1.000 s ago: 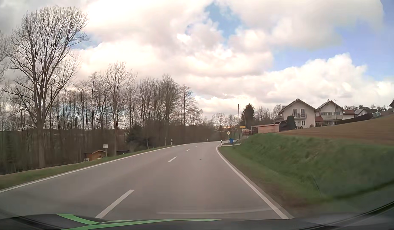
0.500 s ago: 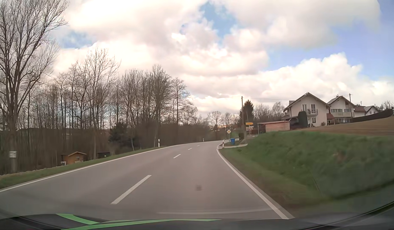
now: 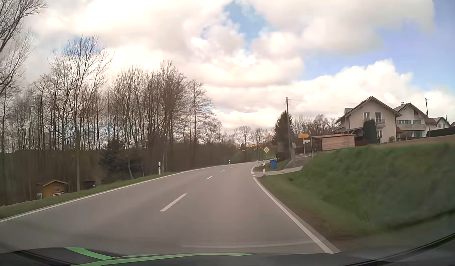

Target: Follow the waypoints while adhering to traffic rules and regulations

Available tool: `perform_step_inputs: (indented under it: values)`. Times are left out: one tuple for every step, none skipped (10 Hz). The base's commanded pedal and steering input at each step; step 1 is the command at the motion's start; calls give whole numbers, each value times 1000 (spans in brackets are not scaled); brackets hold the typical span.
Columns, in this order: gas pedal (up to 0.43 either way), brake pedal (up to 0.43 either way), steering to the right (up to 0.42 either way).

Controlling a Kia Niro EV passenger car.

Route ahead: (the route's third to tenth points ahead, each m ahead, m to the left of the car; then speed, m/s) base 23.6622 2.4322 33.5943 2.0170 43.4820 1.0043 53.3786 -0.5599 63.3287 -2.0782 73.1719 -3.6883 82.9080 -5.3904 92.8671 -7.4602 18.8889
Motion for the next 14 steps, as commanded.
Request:
perform_step_inputs:
  values:
    - [87,0,10]
    - [87,0,10]
    - [87,0,10]
    - [87,0,10]
    - [87,0,10]
    - [87,0,10]
    - [87,0,11]
    - [98,0,11]
    - [98,0,12]
    - [98,0,12]
    - [98,0,13]
    - [98,0,12]
    - [98,0,13]
    - [98,0,13]
